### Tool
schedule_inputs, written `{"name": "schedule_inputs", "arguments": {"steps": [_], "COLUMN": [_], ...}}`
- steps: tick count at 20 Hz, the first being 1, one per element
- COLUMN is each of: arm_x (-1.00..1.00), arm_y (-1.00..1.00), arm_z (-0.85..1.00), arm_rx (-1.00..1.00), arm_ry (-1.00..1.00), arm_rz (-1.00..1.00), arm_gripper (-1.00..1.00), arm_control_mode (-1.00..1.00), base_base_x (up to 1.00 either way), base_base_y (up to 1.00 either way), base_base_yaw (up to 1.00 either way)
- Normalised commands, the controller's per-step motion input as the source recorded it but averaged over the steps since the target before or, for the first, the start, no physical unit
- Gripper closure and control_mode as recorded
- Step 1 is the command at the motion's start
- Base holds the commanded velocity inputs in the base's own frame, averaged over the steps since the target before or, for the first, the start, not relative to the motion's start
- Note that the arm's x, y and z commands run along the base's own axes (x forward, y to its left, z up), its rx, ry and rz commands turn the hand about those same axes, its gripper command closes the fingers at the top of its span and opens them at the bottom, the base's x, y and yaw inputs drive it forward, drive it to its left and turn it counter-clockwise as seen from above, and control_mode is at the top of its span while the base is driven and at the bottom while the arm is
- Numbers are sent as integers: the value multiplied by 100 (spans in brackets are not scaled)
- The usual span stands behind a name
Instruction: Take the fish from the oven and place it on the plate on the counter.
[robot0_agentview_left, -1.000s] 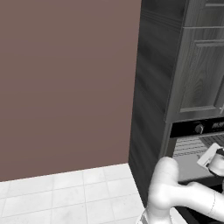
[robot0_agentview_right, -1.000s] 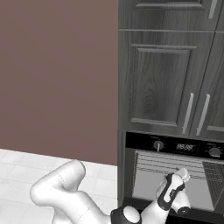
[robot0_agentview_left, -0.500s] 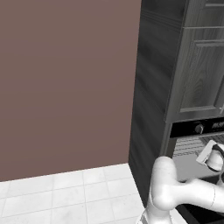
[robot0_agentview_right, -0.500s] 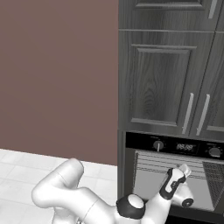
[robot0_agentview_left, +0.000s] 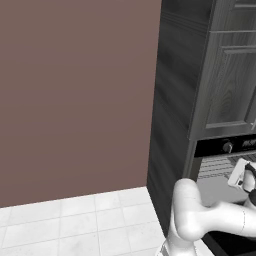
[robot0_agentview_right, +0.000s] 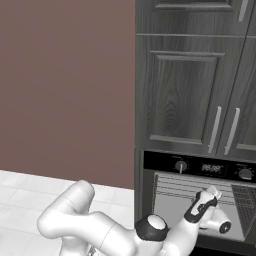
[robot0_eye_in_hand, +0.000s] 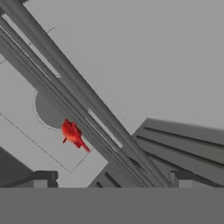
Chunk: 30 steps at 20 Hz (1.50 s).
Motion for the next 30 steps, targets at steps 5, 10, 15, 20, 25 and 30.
{"name": "schedule_inputs", "arguments": {"steps": [5,10,15,20,25,30], "arm_x": [15,24,35,41,50,43], "arm_y": [-3,0,0,0,0,0], "arm_z": [-51,-61,-68,-62,-49,-46], "arm_rx": [-3,0,0,0,0,0], "arm_ry": [-2,-16,-23,-26,-28,-30], "arm_rz": [0,0,0,0,0,-5], "arm_gripper": [-100,-100,-100,-100,-100,-100], "arm_control_mode": [-100,-100,-100,-100,-100,-100], "base_base_x": [0,0,0,0,0,0], "base_base_y": [0,0,0,0,0,0], "base_base_yaw": [0,0,0,0,0,0]}}
